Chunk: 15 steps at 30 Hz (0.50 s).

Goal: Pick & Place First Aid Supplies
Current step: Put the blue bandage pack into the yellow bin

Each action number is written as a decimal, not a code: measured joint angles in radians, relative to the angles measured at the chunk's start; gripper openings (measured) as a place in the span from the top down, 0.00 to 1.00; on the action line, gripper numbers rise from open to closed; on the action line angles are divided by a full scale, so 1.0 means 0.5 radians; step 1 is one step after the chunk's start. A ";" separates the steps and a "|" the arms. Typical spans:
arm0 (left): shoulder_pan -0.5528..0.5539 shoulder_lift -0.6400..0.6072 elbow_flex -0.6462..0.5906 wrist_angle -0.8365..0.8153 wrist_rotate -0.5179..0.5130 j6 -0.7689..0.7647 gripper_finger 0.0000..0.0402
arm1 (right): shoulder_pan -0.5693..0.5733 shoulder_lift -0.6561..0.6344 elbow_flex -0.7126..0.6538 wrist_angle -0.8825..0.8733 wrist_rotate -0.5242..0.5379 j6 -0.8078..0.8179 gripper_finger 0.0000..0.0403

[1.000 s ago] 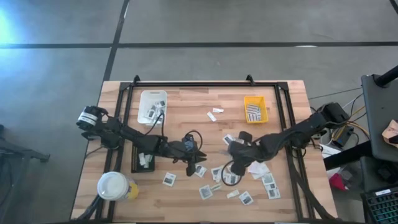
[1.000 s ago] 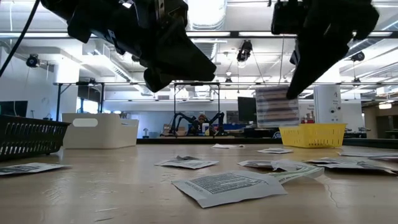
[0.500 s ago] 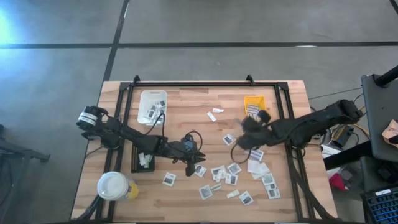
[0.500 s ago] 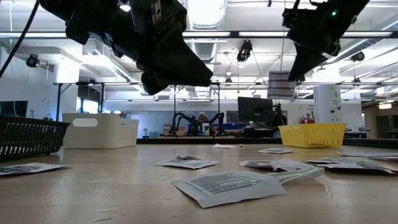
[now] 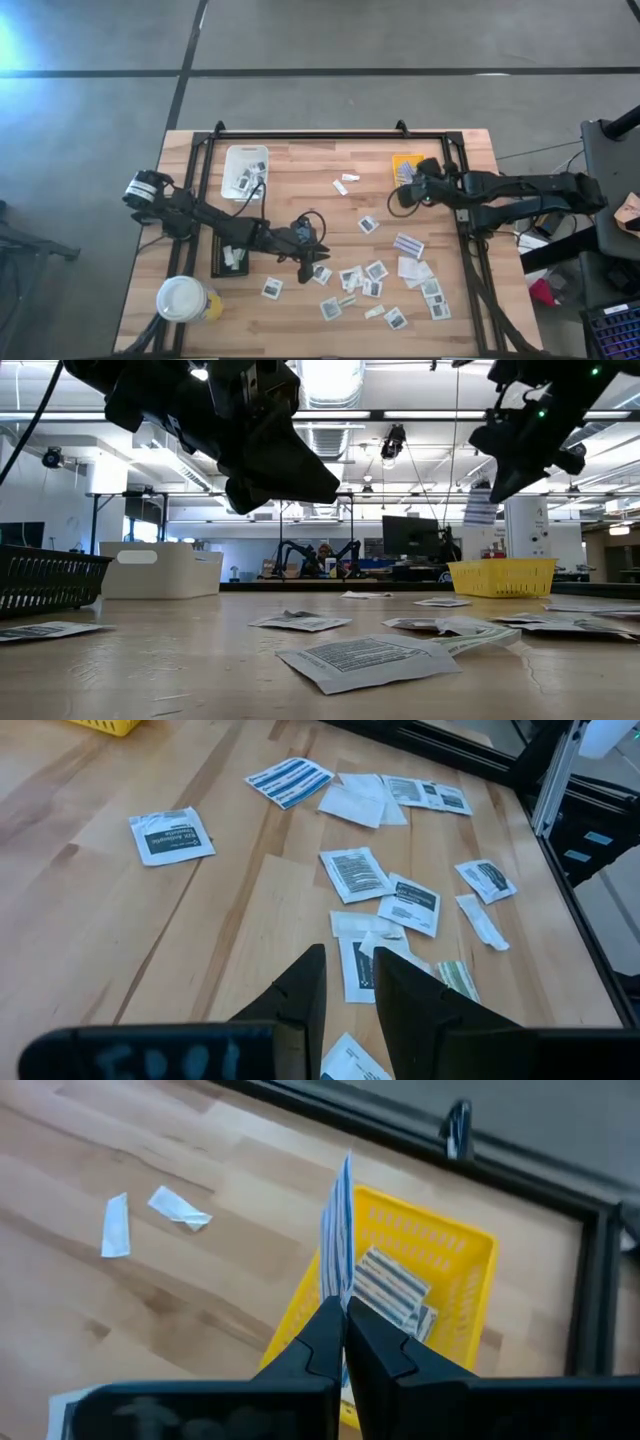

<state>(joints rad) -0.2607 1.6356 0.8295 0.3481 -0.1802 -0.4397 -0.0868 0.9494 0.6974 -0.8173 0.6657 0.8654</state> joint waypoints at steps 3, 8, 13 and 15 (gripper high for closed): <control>0.000 0.000 0.000 -0.002 0.000 0.000 0.79 | -0.109 -0.043 -0.071 0.085 -0.100 0.000 0.98; 0.001 0.000 0.000 -0.002 0.000 -0.001 0.79 | -0.302 -0.047 -0.187 0.208 -0.224 0.000 0.98; 0.000 0.000 0.000 -0.017 0.000 -0.001 0.79 | -0.465 -0.053 -0.300 0.377 -0.441 0.000 0.98; 0.001 0.000 0.000 -0.018 0.000 -0.001 0.79 | -0.515 -0.050 -0.336 0.456 -0.541 -0.004 0.98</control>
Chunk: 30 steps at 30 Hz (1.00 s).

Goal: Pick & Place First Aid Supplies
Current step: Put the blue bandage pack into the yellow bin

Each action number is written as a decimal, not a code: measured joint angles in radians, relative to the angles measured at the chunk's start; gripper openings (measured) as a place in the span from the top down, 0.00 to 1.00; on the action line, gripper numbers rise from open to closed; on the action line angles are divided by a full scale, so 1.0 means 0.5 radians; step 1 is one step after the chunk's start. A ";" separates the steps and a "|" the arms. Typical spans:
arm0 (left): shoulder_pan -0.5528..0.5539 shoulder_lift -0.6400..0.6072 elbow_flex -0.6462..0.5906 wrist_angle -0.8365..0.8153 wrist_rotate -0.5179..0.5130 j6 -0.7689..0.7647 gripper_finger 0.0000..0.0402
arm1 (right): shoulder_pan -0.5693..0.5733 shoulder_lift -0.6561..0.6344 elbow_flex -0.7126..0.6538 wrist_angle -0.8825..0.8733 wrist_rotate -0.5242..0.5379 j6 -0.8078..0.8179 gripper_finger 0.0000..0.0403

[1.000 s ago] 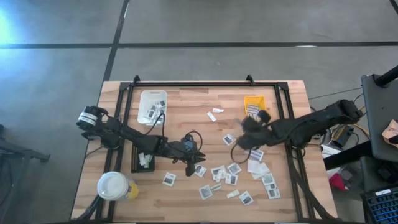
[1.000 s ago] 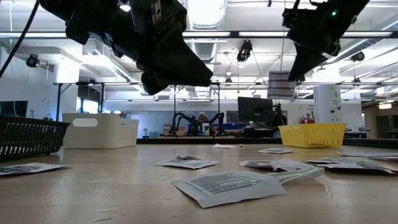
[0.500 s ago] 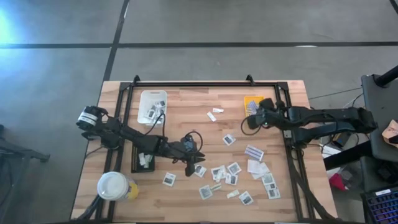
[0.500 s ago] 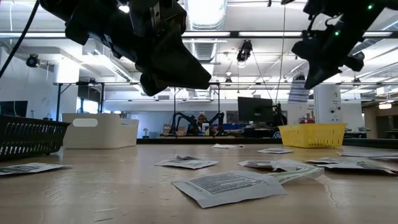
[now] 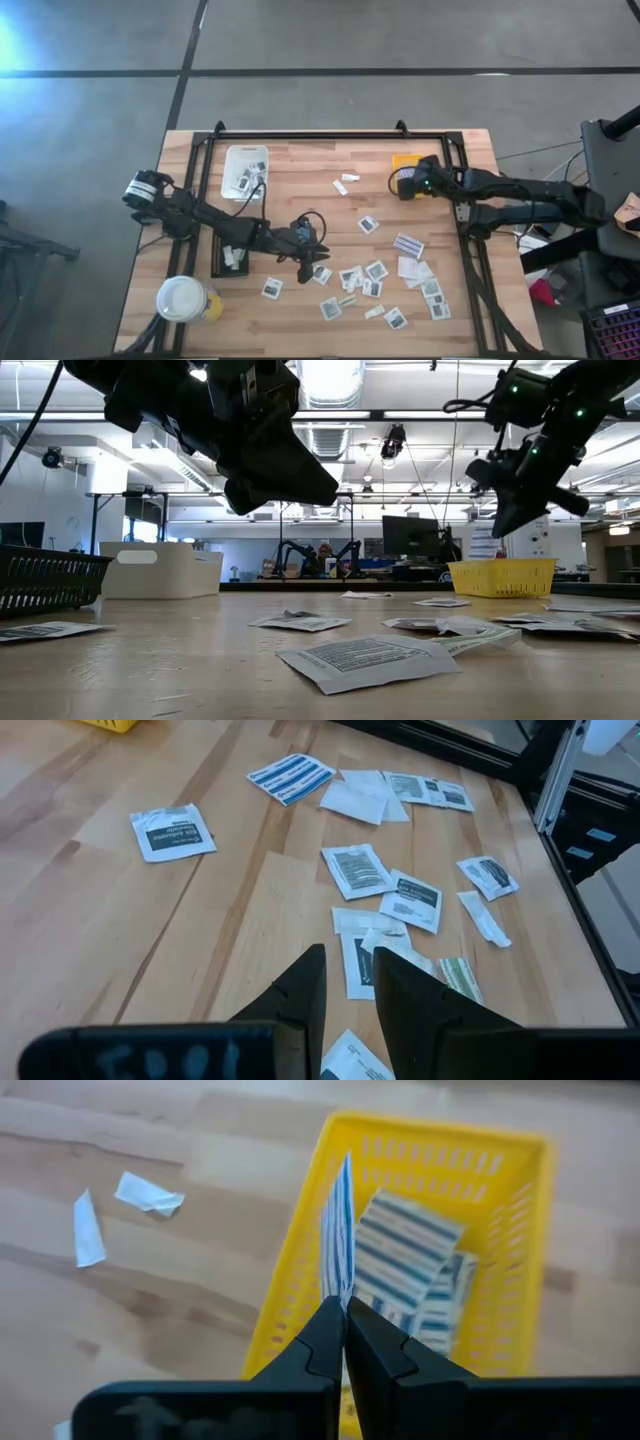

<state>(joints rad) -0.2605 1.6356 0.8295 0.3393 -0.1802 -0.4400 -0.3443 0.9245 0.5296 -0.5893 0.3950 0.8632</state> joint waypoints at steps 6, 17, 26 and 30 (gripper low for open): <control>0.000 0.000 0.000 -0.007 0.000 0.040 0.79 | -0.115 0.012 -0.083 0.085 -0.167 -0.007 0.98; 0.000 0.000 0.000 -0.019 0.000 0.041 0.79 | -0.139 0.013 -0.095 0.094 -0.179 -0.163 0.98; 0.000 0.000 0.000 -0.070 0.000 0.040 0.79 | -0.138 0.013 -0.095 0.094 -0.178 -0.245 0.91; 0.000 0.000 0.000 -0.088 0.000 0.039 0.79 | -0.138 0.012 -0.095 0.095 -0.162 -0.252 0.82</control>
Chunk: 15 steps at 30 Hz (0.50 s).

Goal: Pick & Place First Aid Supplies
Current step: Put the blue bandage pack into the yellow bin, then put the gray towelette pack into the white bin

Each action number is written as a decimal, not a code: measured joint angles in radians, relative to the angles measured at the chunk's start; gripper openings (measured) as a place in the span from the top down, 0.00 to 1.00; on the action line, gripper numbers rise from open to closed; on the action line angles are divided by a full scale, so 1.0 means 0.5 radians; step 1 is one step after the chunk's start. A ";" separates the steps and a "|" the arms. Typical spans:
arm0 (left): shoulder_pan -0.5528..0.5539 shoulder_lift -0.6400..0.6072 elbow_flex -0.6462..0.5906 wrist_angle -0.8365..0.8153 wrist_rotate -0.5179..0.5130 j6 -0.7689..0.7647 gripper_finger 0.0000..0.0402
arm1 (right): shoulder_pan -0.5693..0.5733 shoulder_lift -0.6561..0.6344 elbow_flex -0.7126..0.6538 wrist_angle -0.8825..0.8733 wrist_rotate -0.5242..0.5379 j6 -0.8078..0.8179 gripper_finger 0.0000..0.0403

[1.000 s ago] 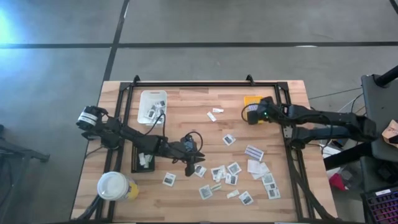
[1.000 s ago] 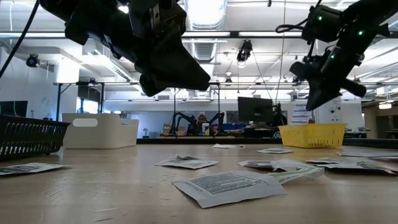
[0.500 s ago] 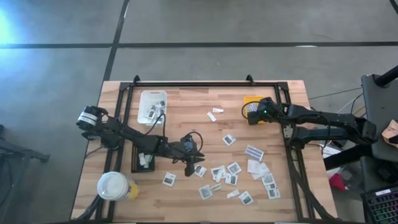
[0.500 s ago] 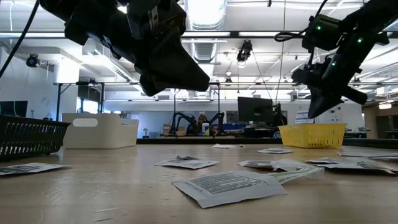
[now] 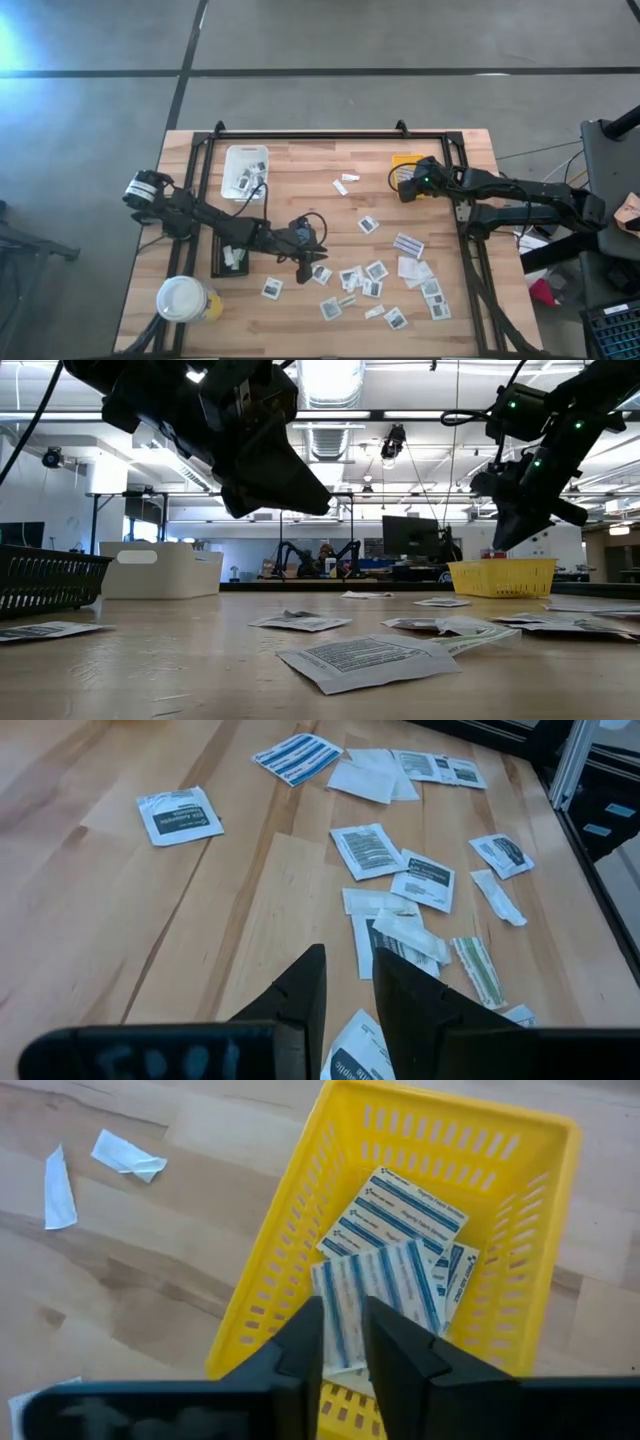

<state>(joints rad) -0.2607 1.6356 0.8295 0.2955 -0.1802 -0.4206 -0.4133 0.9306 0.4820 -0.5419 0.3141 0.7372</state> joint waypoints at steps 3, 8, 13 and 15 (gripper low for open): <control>0.001 0.000 0.000 -0.005 0.000 -0.015 0.79 | 0.000 -0.002 0.000 0.000 0.000 0.000 0.77; 0.000 0.000 0.000 -0.031 0.016 -0.018 0.79 | 0.000 -0.020 0.041 -0.024 -0.010 -0.069 0.71; -0.026 0.000 0.000 -0.074 0.062 -0.019 0.79 | 0.007 -0.028 0.218 -0.129 -0.151 -0.131 0.69; -0.046 0.000 0.000 -0.074 0.133 -0.019 0.79 | 0.025 -0.028 0.284 -0.172 -0.228 -0.137 0.68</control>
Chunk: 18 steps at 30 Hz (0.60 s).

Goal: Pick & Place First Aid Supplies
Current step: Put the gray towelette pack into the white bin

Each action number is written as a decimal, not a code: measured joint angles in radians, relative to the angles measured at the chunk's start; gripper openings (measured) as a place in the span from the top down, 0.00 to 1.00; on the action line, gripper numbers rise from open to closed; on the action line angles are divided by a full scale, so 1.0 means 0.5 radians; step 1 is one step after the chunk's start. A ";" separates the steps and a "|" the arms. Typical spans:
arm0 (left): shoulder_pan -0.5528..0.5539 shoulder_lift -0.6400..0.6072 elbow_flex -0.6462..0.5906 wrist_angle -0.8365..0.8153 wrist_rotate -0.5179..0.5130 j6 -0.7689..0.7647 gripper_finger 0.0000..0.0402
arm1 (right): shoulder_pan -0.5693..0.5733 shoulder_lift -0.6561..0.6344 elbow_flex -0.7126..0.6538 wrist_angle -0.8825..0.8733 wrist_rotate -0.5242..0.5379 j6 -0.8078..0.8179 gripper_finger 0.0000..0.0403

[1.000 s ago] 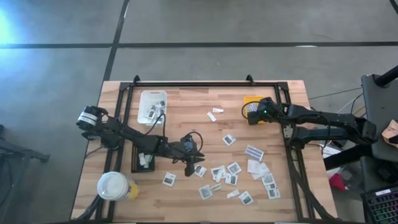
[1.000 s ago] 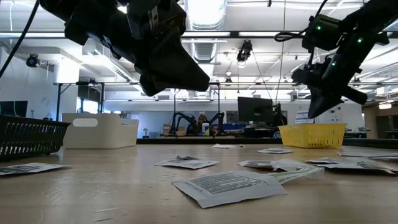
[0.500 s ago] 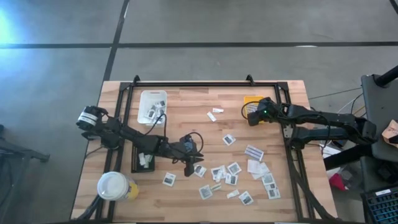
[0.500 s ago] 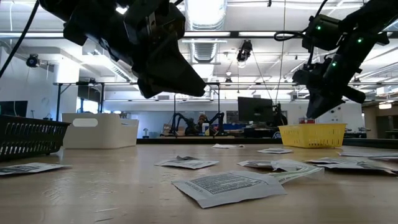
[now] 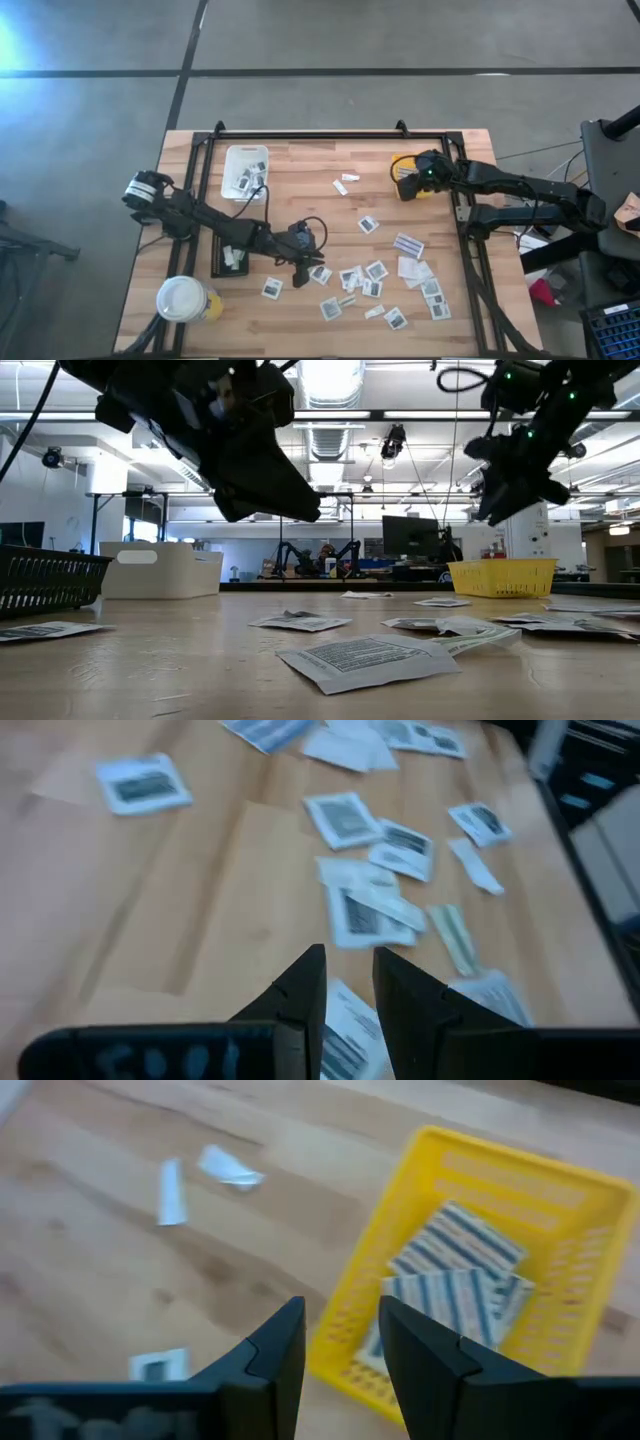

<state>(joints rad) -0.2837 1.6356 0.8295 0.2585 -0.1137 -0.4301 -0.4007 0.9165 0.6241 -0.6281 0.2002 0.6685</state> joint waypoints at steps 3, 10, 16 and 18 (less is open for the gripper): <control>-0.036 0.000 0.000 -0.001 0.068 0.000 0.79 | 0.076 0.000 0.064 -0.055 -0.037 -0.020 0.69; -0.110 0.006 0.000 -0.044 0.090 0.040 0.79 | 0.405 0.001 0.102 -0.075 -0.037 -0.023 0.74; -0.116 0.006 0.113 -0.331 0.089 0.140 0.79 | 0.686 0.002 0.108 -0.060 -0.033 0.070 0.78; -0.113 0.009 0.223 -0.567 0.074 0.164 0.79 | 0.766 0.002 0.106 -0.038 -0.002 0.101 0.80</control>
<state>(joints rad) -0.3405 1.6399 0.9413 -0.0250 -0.0766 -0.3483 -0.0177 0.9173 0.6773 -0.6469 0.1990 0.7188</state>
